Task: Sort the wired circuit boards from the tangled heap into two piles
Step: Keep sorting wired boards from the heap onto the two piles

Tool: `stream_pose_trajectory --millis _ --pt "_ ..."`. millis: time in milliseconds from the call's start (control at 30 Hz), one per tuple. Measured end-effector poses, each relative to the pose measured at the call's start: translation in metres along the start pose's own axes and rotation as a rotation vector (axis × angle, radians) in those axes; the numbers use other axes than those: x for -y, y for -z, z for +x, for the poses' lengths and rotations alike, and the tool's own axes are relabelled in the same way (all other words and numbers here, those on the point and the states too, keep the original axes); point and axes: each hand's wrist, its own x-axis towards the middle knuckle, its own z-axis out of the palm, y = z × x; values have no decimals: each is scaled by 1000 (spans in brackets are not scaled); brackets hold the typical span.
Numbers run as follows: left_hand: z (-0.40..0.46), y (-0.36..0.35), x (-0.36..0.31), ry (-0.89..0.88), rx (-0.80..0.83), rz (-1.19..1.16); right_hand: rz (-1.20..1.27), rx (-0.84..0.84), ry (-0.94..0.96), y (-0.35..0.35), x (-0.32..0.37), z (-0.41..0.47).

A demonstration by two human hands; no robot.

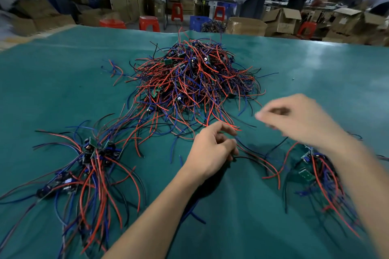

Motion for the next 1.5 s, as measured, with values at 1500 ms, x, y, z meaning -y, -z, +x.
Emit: stream_pose_trajectory --millis 1500 --pt "8 3 4 30 -236 -142 715 -46 -221 -59 24 72"
